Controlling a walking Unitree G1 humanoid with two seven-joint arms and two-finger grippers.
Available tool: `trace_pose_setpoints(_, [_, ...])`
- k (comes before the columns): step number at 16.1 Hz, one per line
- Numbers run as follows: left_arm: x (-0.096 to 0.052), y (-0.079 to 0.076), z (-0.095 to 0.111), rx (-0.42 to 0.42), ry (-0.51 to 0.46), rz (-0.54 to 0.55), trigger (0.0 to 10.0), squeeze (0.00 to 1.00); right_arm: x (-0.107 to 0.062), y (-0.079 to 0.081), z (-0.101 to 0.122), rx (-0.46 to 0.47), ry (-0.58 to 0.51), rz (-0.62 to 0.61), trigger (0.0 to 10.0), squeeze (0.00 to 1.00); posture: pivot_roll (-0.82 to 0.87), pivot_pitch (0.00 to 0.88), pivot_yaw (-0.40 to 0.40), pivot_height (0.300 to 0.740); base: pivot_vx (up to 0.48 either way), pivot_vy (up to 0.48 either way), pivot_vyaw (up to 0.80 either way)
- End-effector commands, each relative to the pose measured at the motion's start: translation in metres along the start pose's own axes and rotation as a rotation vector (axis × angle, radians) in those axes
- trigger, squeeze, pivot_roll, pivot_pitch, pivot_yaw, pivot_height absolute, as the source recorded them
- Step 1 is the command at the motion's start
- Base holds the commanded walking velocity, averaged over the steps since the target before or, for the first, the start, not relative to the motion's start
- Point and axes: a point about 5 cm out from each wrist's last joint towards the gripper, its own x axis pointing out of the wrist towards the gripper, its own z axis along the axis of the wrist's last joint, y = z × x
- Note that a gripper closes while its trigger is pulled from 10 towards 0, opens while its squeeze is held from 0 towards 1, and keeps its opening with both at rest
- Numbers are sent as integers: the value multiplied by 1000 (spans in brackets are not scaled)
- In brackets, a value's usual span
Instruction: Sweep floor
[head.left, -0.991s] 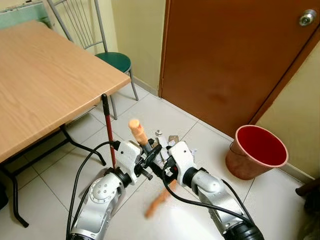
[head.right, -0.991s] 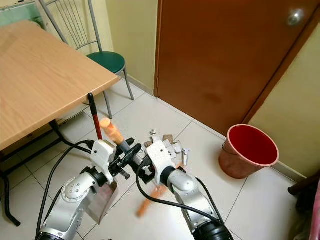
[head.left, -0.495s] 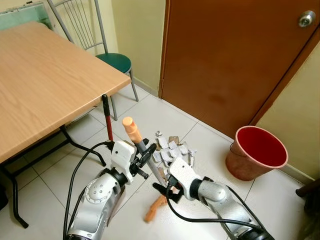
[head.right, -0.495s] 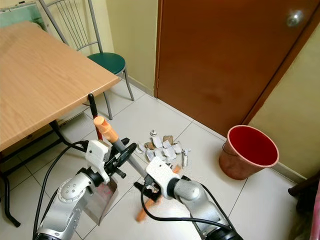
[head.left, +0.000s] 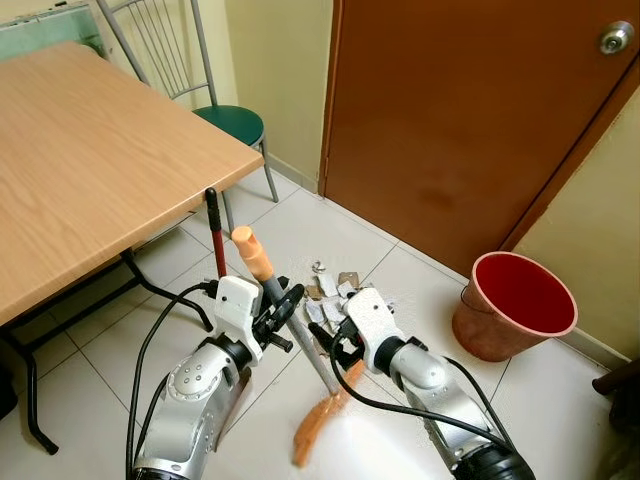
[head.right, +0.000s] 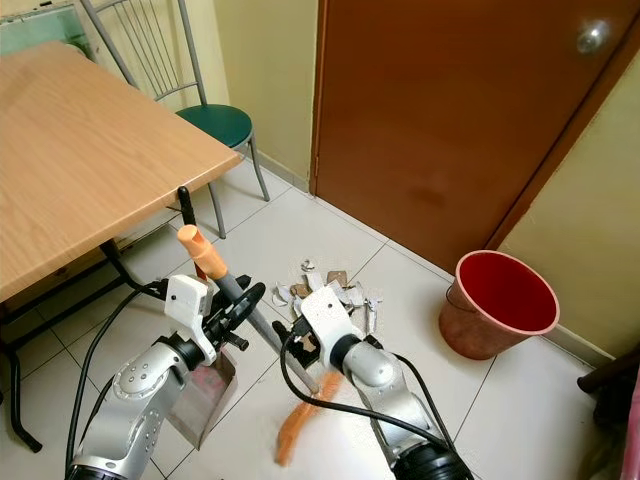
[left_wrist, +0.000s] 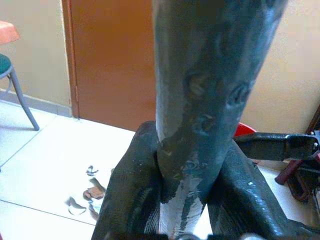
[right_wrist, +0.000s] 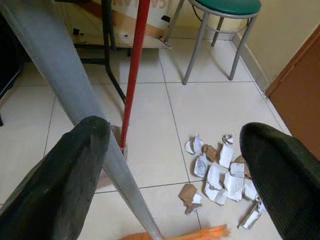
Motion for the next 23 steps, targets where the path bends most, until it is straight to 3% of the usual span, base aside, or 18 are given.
trace_pose_setpoints(1, [3,-3,12,-28,-48,-5,0,0,2,1,1,32,-17,18,10000,0,58,112,-41,740,0,0,0])
trace_pose_setpoints(5, [8,-4,26,-60,-62,-24,0,0,8,16,4,49,-43,115,10000,0,61,113,-42,740,0,0,0])
trace_pose_setpoints(10, [15,-4,34,-57,-38,-77,0,0,18,16,12,34,-77,105,10000,0,73,106,-34,740,0,0,0])
trace_pose_setpoints(11, [16,-5,35,-66,-29,-89,0,0,21,19,13,46,-86,110,9137,0,75,104,-30,740,0,0,0])
trace_pose_setpoints(12, [17,-8,35,-75,-22,-100,0,0,23,21,13,55,-90,123,3922,0,76,103,-30,740,0,0,0])
trace_pose_setpoints(13, [17,-11,34,-80,-16,-111,0,0,24,25,13,66,-94,143,0,0,78,101,-29,740,0,0,0])
trace_pose_setpoints(17, [16,-14,33,-85,-4,-126,0,0,25,28,11,67,-92,162,0,0,80,102,-29,740,0,0,0])
trace_pose_setpoints(23, [15,-14,30,-71,23,-141,0,0,20,14,5,71,-89,155,0,0,73,104,-27,740,0,0,0])
